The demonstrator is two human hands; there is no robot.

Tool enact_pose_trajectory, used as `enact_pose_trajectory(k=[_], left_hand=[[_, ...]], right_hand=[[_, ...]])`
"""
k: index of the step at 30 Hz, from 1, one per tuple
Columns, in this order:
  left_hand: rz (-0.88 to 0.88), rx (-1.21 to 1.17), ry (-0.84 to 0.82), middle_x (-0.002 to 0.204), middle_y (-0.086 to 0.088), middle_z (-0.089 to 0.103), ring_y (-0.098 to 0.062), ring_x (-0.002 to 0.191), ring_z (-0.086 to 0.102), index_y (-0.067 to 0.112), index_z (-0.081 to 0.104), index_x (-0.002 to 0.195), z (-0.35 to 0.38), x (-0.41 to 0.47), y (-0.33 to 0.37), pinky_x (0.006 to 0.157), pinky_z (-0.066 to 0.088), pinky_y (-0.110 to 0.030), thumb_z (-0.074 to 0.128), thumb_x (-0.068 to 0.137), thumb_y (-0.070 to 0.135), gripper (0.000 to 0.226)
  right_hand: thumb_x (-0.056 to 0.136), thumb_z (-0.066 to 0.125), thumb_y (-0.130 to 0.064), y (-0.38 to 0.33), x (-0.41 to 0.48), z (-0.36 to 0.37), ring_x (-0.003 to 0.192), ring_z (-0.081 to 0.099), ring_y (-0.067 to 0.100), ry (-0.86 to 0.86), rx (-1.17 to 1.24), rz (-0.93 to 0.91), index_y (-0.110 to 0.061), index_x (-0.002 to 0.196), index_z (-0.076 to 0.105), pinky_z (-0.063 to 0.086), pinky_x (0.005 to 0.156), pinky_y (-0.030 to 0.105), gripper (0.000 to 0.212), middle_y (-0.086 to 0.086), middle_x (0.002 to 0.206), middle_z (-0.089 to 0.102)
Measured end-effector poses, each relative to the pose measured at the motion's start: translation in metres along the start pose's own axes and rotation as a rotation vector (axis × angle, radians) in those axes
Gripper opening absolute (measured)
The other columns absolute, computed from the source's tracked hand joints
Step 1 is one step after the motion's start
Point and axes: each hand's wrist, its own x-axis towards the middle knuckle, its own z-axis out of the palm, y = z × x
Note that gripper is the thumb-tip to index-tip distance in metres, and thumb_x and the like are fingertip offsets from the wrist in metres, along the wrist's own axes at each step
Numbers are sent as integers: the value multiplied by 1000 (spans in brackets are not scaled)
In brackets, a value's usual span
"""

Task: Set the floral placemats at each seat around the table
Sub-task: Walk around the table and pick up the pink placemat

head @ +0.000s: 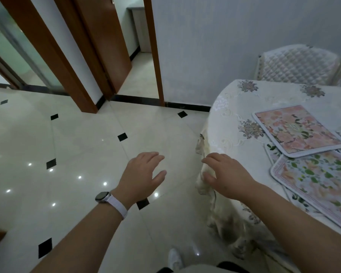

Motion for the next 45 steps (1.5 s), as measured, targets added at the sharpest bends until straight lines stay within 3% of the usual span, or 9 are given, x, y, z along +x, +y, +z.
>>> enact_pose_trajectory(k=[10,19,27,35,45], left_hand=[[207,14,-19,125,-2,64,-22,117,57,18,63,123,10,70,-27,92,46,-41,48,89,43,45],[292,89,-164,126,-2,64,-23,118,56,20,62,123,43,199,-27,93,45,-42,45,88,45,47],[462,126,-217,132,0,60,-21,123,52,21,59,127,53,316,18,98,43,-41,42,90,47,49],[730,89,-297,126,-1,64,-24,117,58,21,63,122,96,399,86,92,47,-42,47,86,46,47],[993,-2,-481,121,-4,66,-27,111,60,17,66,119,186,490,156,87,50,-42,46,84,46,49]], right_hand=[[86,51,-40,9,49,-16,107,60,29,102,-72,112,-16,123,63,50,88,41,46,4,123,63],[92,51,-42,92,125,-3,119,53,26,63,-5,241,-21,132,55,45,95,40,46,2,138,54],[95,48,-44,168,161,-31,126,48,25,106,53,377,-21,138,50,41,102,42,49,1,144,48],[92,52,-40,224,119,-39,115,54,27,191,108,674,-19,129,57,46,94,41,43,1,131,57],[95,46,-43,254,75,-5,113,52,21,92,202,1112,-23,134,52,47,90,37,44,-3,131,53]])
